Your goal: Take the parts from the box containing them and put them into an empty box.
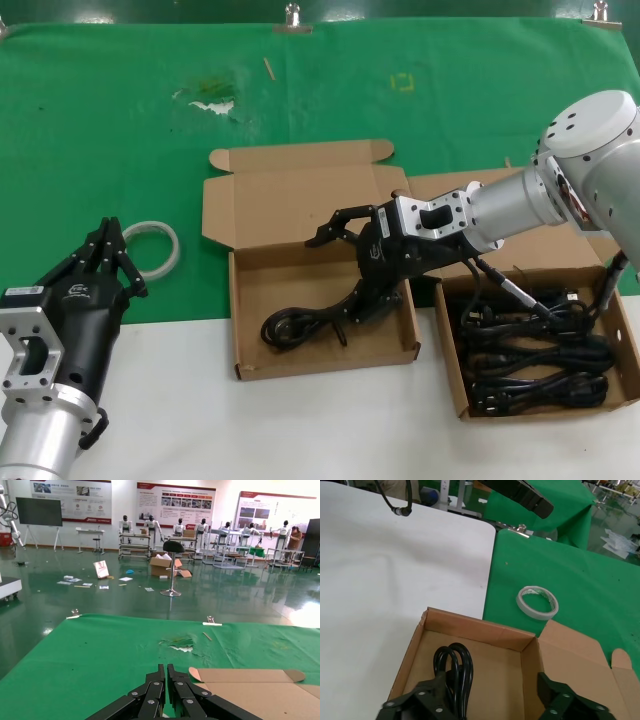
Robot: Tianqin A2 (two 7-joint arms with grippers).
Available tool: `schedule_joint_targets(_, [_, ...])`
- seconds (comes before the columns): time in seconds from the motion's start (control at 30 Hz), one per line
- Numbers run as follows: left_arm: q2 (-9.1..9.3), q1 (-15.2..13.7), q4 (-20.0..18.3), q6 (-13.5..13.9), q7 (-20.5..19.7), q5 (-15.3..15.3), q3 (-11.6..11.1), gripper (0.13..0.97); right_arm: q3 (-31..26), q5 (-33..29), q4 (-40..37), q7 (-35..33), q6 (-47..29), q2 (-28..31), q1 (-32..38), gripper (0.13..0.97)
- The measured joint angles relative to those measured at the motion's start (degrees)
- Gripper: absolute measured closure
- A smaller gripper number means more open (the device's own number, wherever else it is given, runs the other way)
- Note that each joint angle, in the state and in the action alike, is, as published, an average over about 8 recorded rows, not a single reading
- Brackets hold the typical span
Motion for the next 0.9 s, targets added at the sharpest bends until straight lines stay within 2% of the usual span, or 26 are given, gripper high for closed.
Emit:
schedule_joint_targets(0.03, [0.0, 0.0, 0.0, 0.0, 0.0, 0.0, 0.0, 0.941, 0.01, 0.01, 0.0, 0.0, 0.0, 0.0, 0.0, 0.535])
schedule_joint_targets(0.3, [0.0, 0.0, 0.0, 0.0, 0.0, 0.0, 0.0, 0.935, 0.02, 0.02, 0.0, -0.01, -0.01, 0.0, 0.0, 0.337])
schedule_joint_targets(0.43, [0.0, 0.0, 0.0, 0.0, 0.0, 0.0, 0.0, 0.922, 0.02, 0.02, 0.0, -0.01, -0.01, 0.0, 0.0, 0.337])
schedule_joint_targets(0.53, [0.0, 0.0, 0.0, 0.0, 0.0, 0.0, 0.0, 0.916, 0.02, 0.02, 0.0, -0.01, -0.01, 0.0, 0.0, 0.287])
schedule_joint_targets(0.7, [0.0, 0.0, 0.0, 0.0, 0.0, 0.0, 0.0, 0.859, 0.02, 0.02, 0.0, -0.01, -0.01, 0.0, 0.0, 0.204])
schedule_joint_targets(0.9, [0.0, 0.0, 0.0, 0.0, -0.01, 0.0, 0.0, 0.785, 0.41, 0.46, 1.57, 0.71, 1.15, 0.21, -1.28, 0.162])
